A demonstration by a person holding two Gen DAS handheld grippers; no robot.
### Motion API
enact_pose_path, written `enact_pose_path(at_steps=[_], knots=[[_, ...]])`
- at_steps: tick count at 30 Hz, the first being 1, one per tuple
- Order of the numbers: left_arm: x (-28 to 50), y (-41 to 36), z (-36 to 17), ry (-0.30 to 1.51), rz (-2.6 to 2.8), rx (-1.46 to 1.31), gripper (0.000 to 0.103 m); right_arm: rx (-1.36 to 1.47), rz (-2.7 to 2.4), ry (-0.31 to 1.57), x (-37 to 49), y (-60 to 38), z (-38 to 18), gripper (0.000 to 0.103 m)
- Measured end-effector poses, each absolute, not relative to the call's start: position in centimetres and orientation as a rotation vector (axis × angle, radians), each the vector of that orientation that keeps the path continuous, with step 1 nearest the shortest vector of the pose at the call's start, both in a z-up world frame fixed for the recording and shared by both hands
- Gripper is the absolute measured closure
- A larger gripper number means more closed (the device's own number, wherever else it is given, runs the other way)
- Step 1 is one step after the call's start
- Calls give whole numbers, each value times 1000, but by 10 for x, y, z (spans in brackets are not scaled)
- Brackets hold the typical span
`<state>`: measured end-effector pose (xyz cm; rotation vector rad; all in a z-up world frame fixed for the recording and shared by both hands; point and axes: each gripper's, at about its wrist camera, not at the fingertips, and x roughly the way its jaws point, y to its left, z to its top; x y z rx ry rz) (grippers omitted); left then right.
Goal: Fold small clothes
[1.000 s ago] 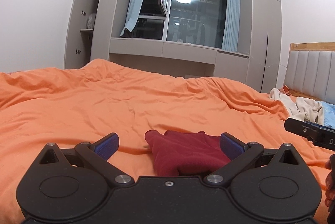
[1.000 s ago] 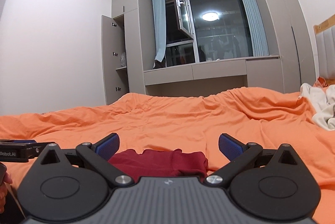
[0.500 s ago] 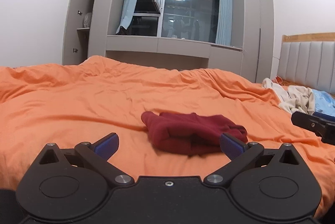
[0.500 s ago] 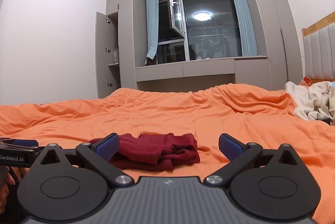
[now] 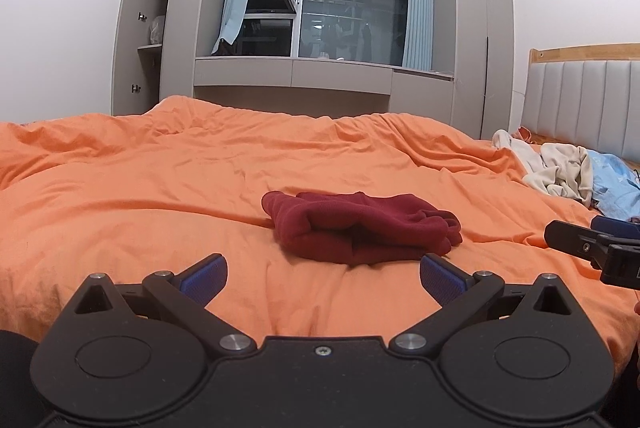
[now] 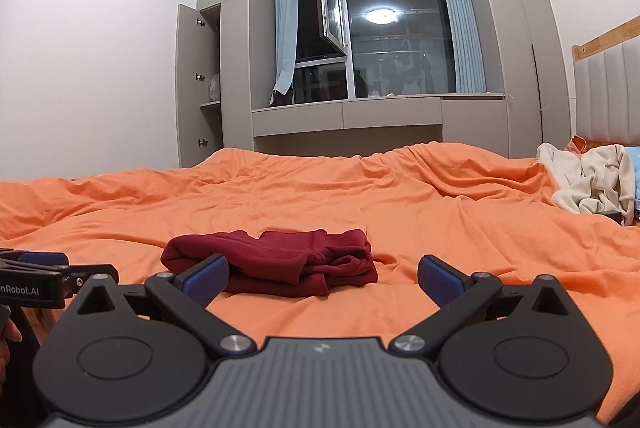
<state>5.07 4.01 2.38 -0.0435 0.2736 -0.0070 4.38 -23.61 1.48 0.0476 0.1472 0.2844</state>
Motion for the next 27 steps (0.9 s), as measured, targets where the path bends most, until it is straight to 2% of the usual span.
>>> enact_pose_path(at_steps=[27], knots=[[53,40,23,280,-3,-44,1,49,281,154,46,-236,15,0]])
